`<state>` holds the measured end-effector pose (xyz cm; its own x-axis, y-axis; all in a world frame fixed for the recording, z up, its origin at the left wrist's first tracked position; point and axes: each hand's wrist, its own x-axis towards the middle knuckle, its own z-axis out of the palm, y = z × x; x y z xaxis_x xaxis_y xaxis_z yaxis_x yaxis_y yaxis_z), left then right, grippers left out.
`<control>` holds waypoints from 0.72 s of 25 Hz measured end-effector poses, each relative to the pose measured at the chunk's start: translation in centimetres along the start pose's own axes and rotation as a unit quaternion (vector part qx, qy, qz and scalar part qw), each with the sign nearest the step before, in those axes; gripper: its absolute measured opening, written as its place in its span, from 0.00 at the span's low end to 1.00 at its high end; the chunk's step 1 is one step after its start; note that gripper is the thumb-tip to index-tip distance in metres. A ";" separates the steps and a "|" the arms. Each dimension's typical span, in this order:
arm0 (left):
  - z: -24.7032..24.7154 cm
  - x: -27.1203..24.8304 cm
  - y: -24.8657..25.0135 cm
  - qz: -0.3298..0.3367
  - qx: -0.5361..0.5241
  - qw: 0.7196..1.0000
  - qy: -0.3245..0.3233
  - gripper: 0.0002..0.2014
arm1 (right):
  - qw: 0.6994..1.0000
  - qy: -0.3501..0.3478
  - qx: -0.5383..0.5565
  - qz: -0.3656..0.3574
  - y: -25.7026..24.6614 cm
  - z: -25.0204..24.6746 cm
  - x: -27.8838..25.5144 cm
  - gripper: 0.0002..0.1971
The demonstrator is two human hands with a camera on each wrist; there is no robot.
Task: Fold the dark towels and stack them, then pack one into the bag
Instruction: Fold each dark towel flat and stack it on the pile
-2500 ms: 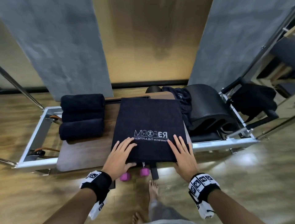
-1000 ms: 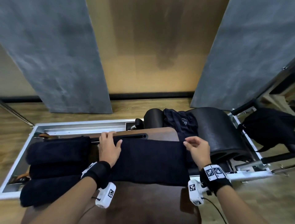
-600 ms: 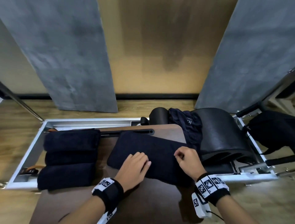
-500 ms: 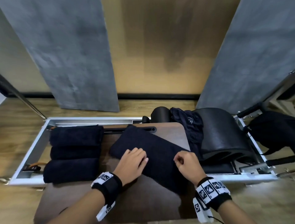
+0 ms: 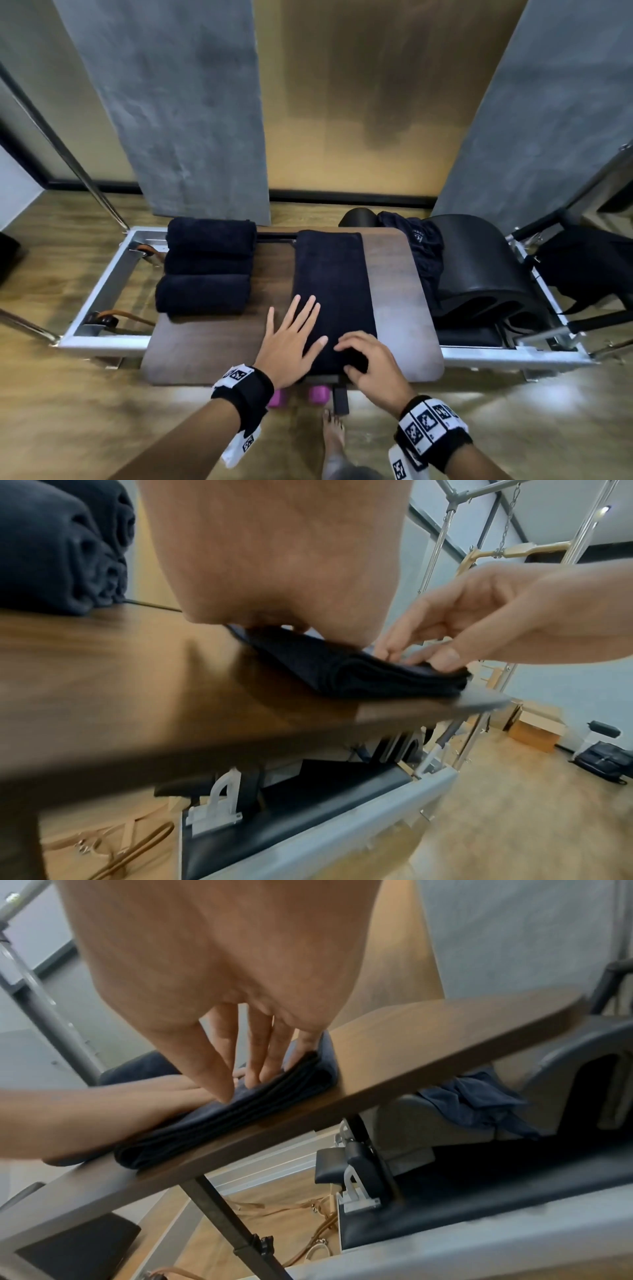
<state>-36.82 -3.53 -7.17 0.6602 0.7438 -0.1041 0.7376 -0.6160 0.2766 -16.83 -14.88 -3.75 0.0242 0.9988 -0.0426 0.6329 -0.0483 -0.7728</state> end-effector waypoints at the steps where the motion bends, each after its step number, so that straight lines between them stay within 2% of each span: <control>1: 0.5 -1.3 0.0 0.009 0.002 1.000 0.011 0.37 | 1.000 0.007 0.004 0.006 0.0 0.2 -0.5 0.22; 5: 1.4 -5.1 -0.3 0.067 0.031 0.997 0.021 0.42 | 1.000 0.014 -0.027 0.007 0.3 0.7 -1.8 0.23; 8: 0.9 -6.8 -1.1 0.080 0.011 0.996 0.048 0.33 | 0.996 0.023 -0.090 -0.004 1.0 0.7 -2.5 0.21; 11: 0.3 -7.5 -1.7 0.060 -0.068 0.992 0.088 0.23 | 0.989 0.039 -0.140 -0.014 1.8 0.8 -2.8 0.18; 14: 0.0 -7.0 -1.5 0.035 -0.189 0.977 0.094 0.15 | 0.983 0.038 -0.176 -0.021 1.9 0.8 -2.6 0.15; 18: -0.7 -5.4 -0.8 0.015 -0.242 0.962 0.122 0.04 | 0.979 0.047 -0.191 -0.044 2.0 0.5 -2.1 0.13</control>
<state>-41.08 -6.85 -6.20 0.5828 0.8033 0.1224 0.5278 -0.4888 0.6946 -16.00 -17.10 -5.47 0.0159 0.9961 0.0869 0.8790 0.0274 -0.4759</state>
